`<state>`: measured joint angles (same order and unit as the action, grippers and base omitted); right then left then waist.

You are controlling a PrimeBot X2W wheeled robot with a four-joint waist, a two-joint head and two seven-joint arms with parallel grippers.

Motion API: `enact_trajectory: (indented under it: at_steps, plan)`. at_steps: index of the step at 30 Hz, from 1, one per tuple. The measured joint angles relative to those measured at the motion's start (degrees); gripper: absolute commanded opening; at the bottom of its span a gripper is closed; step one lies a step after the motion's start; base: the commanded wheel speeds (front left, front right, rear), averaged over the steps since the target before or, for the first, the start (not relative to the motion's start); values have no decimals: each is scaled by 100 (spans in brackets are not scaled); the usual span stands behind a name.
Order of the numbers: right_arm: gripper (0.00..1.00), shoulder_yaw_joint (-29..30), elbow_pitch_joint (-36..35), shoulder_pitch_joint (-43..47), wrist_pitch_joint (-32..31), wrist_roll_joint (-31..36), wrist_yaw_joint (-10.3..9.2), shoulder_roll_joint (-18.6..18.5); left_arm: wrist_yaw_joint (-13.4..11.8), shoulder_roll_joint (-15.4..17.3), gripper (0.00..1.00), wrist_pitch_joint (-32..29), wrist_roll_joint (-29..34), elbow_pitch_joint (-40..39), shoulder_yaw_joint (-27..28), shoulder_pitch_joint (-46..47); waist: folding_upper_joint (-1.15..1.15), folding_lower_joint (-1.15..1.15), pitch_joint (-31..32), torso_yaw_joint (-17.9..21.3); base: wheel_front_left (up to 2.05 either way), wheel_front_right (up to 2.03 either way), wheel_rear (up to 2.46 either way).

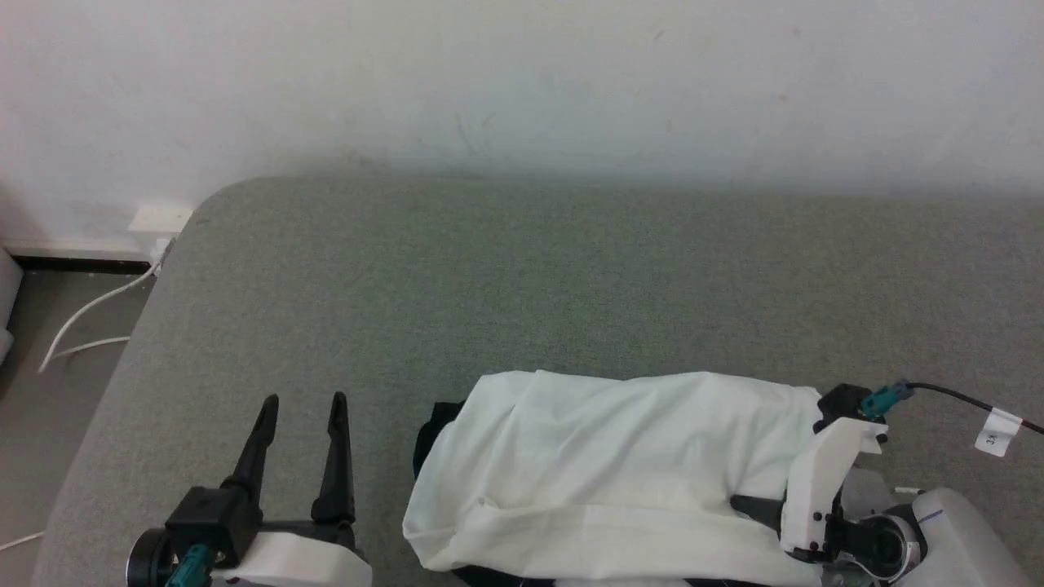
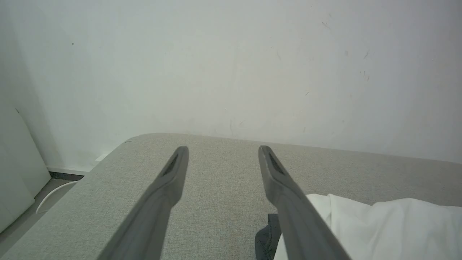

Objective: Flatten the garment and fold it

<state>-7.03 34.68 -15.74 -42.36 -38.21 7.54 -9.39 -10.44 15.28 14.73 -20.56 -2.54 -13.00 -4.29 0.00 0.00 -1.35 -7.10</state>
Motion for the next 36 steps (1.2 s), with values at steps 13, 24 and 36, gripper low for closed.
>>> enact_trajectory:
  at_steps: [13,24,36]
  plan:
    - [0,-333,-608,2,1029,-5,7,-613,77,-85,100,0,2,172,91,-108,0,0,206,158,0,0,0]
    - [0,809,-1318,1018,445,675,5,-1473,74,-87,100,-10,-2,163,76,-245,0,0,347,519,0,0,0]
    - [0,-142,-2338,817,2,1293,4,-1132,77,-80,100,-79,-60,212,-16,-242,0,0,482,598,0,0,0]
